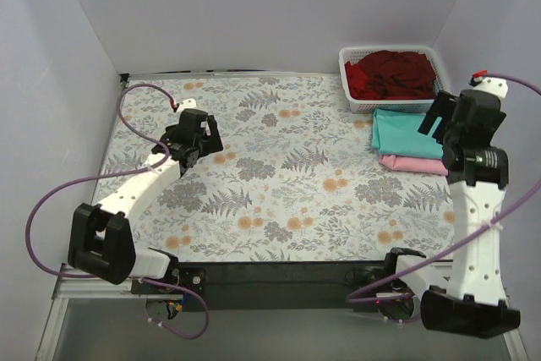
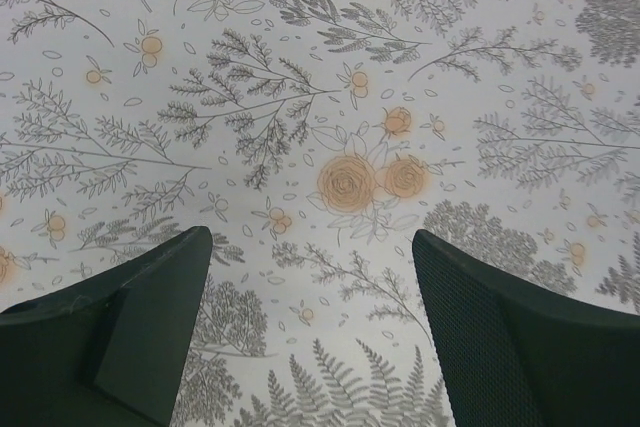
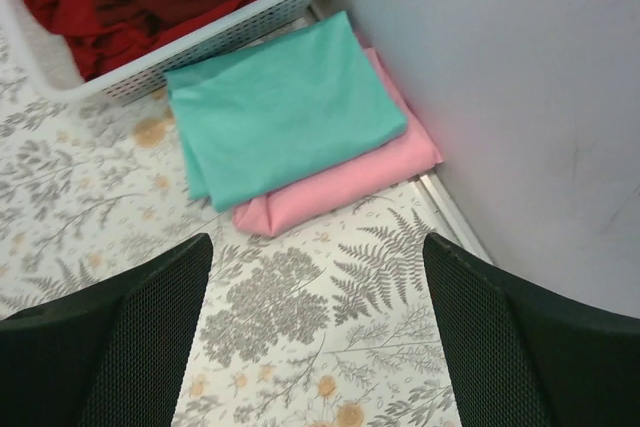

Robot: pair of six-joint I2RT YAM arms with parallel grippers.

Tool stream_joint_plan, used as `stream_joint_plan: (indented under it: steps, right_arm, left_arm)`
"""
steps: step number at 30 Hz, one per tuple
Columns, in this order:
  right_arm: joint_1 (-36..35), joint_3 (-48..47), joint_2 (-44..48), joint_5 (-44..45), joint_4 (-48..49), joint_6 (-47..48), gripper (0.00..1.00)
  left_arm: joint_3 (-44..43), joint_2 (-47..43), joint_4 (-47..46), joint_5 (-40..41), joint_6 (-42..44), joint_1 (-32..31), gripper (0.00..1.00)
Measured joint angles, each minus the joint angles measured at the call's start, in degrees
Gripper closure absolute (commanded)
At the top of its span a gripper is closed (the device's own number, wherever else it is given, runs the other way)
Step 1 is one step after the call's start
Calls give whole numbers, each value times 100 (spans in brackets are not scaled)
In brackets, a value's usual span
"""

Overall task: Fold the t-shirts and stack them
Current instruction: Reset both grippers

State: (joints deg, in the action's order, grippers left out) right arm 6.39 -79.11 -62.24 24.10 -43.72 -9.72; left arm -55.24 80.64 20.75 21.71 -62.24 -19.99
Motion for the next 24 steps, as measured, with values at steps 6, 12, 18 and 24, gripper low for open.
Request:
stream_joint_plan:
  steps: [6, 12, 18, 24]
  right_arm:
    - [-393, 868, 1615, -485, -125, -236, 8]
    - [-1104, 1543, 2841, -317, -87, -190, 6]
    - [-1408, 2448, 4157, -127, 105, -74, 2]
    - [-1469, 3027, 4765, -94, 282, -39, 2]
  left_arm:
    - [-2, -1414, 691, -275, -319, 0, 18]
    - [26, -3176, 1099, -313, -662, 0, 17]
    - [708, -4535, 1228, -308, -1078, 0, 17]
    - [1381, -5165, 1261, -236, -1237, 0, 8]
